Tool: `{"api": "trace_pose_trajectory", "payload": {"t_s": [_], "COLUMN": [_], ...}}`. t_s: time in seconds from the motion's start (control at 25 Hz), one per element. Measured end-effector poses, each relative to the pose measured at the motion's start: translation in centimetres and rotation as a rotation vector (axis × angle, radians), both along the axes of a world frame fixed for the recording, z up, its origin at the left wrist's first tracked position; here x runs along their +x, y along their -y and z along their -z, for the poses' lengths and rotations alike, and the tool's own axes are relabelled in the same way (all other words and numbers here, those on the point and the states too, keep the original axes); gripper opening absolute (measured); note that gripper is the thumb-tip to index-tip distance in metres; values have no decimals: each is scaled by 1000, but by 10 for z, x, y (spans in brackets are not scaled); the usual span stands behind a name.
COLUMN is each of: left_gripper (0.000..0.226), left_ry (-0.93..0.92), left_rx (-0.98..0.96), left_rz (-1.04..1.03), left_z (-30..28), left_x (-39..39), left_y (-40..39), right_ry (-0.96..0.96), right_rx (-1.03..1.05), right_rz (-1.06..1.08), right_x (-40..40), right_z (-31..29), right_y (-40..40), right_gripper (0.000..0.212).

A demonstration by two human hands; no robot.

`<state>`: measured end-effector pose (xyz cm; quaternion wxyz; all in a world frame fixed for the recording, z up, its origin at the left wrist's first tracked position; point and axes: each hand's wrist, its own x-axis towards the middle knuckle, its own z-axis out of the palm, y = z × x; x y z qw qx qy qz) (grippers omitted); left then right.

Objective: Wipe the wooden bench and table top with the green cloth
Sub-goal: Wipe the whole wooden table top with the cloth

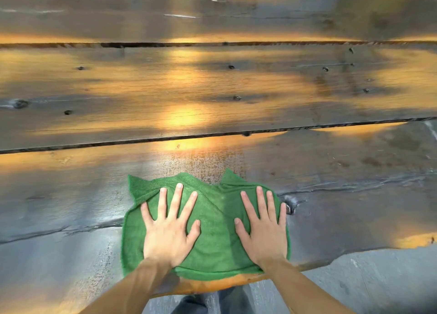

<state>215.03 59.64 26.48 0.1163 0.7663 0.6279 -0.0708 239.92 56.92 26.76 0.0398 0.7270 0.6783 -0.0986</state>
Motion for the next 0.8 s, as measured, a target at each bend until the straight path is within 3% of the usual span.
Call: {"api": "trace_pose_trajectory", "payload": {"t_s": [0.44, 0.8], "left_gripper": [65, 63], "left_ry": [40, -12], "left_rx": [16, 66], "left_rz": [-92, -182], "left_z": [2, 8], "left_x": [66, 115], "left_y": [-175, -398], "right_ry": [6, 11], "right_rx": [-25, 15], "right_rz": [17, 36], "right_x": [56, 112], "right_z": [4, 10], "right_y": [-182, -426], "right_gripper": [67, 66]}}
